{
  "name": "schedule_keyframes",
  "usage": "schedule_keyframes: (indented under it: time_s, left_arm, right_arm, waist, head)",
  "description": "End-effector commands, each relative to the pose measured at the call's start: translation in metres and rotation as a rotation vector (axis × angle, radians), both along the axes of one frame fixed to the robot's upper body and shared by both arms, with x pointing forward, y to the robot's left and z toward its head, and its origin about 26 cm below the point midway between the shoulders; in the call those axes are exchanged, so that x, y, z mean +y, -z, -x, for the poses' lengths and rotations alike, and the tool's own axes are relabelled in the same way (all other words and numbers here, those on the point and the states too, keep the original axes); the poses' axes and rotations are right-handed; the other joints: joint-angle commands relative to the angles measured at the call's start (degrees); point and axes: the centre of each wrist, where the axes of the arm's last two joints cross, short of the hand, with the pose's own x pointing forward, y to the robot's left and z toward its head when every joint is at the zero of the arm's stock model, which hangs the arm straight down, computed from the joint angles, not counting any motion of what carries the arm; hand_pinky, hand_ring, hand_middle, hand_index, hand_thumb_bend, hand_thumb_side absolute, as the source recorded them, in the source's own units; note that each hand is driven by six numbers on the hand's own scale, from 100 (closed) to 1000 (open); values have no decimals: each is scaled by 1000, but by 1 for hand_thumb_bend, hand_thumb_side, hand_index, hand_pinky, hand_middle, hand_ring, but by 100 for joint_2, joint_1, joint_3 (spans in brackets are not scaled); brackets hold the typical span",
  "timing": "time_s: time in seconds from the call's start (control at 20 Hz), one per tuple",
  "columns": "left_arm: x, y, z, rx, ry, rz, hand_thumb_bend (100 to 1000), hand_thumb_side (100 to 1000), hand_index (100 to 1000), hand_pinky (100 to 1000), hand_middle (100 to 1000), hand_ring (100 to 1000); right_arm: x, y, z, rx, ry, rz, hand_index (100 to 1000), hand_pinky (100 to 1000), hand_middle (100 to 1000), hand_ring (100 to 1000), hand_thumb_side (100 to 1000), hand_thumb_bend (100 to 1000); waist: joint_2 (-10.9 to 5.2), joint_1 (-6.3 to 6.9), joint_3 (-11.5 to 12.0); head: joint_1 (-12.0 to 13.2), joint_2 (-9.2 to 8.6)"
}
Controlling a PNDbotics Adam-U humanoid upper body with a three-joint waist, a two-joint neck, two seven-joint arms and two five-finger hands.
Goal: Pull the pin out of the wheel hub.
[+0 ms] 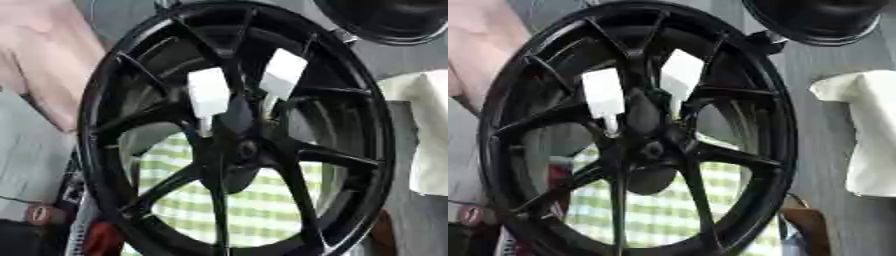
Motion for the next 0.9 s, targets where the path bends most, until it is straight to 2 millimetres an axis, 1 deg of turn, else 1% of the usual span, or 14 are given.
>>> schedule_keyframes:
  time_s: [0.05, 0.25, 0.45, 0.65, 0.8, 0.9]
  left_arm:
    - [2, -6, 2, -24, -9, -14, 100, 722, 759, 883, 571, 648]
    - [2, -6, 2, -24, -11, -15, 100, 722, 759, 884, 571, 648]
    - [2, -6, 2, -24, -12, -18, 100, 721, 759, 884, 571, 649]
    - [1, -7, 1, -29, -10, -23, 100, 721, 760, 885, 572, 649]
    - [0, -9, 0, -35, -5, -28, 100, 721, 760, 885, 572, 649]
    - [-1, -10, 0, -37, -1, -30, 100, 721, 760, 885, 572, 649]
  right_arm:
    - [-3, -18, 11, -41, 13, 29, 722, 970, 748, 842, 323, 100]
    - [-2, -18, 11, -42, 12, 38, 723, 970, 749, 843, 318, 100]
    - [2, -21, 12, -64, 5, 85, 732, 961, 755, 848, 280, 100]
    - [12, -21, 15, -124, -16, 222, 744, 945, 761, 852, 222, 100]
    - [23, -20, 19, -193, -27, 376, 757, 926, 772, 861, 163, 100]
    - [30, -18, 20, -238, -27, 490, 765, 917, 780, 868, 147, 100]
  waist:
    - [-121, 13, -5]
    - [-115, 2, -3]
    - [-102, -11, 2]
    - [-66, -32, 39]
    - [-33, -55, 80]
    - [-20, -67, 97]
  head:
    - [17, 10]
    - [13, -30]
    - [1, -56]
    - [-32, -107]
    - [-73, -142]
    - [-96, -160]
